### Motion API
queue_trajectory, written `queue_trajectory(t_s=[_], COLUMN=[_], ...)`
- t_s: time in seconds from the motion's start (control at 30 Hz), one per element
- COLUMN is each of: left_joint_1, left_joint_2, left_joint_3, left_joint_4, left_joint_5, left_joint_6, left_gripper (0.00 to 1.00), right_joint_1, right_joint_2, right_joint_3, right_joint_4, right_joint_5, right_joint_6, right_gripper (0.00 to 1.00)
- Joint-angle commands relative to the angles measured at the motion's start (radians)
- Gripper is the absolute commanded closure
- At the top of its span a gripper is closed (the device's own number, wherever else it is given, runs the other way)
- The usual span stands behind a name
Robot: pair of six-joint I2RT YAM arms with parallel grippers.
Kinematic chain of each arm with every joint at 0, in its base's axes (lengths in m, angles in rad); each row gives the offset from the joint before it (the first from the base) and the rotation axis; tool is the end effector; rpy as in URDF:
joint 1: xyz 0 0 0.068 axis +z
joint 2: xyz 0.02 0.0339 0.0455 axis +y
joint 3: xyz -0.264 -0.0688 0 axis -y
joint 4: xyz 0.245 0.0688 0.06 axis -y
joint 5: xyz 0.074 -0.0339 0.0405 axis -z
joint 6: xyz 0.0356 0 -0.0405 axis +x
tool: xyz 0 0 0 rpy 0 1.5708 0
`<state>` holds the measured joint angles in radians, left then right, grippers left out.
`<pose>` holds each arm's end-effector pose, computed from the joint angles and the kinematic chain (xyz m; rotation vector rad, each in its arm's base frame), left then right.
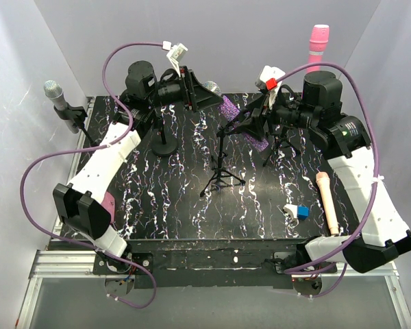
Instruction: Remove the microphone from the stand
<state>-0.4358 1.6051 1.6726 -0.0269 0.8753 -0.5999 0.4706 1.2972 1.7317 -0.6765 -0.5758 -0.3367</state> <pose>0.3204 -0.1794 0.4577 0.6341 1.6281 -1.4483 0.2109 0.1290 0.5004 -1.0717 1.4651 0.6151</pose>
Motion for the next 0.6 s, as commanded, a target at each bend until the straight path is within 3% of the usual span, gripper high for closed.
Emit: queue_trajectory(t_s=[0.0,0.1,0.2,0.23,0.57], left_joint_1=[0.005,0.044,0.118,0.140,0.344], left_joint_2=[-0.046,-0.037,-0.001,0.009,0.038], left_joint_3=[0.038,0.084,0.194,0.234,0.340], left_joint_4=[-0.036,-0.050,-0.111,-0.134,-0.157], left_joint_5=[-0.042,-0.055,-0.096,-0.108,-0.105], left_joint_6=[0.031,0.025,-0.003,-0.006,-0.050], left_gripper=[0.46,0.61,0.96,1.00,1.00], right_joint_1=[-0.001,-0.001,-0.001,-0.001,-0.001], right_joint_2=[0.013,0.007,0.005,0.005,0.004], right_joint_3=[-0.034,-0.043,-0.047,-0.047,-0.055], right_joint_4=[-0.092,-0.098,-0.109,-0.112,-0.103], right_joint_5=[0.024,0.031,0.036,0.036,0.048], right_joint_6=[0.007,-0.002,-0.013,-0.016,-0.025], right_gripper=[0.49,0.50,0.52,0.52,0.54])
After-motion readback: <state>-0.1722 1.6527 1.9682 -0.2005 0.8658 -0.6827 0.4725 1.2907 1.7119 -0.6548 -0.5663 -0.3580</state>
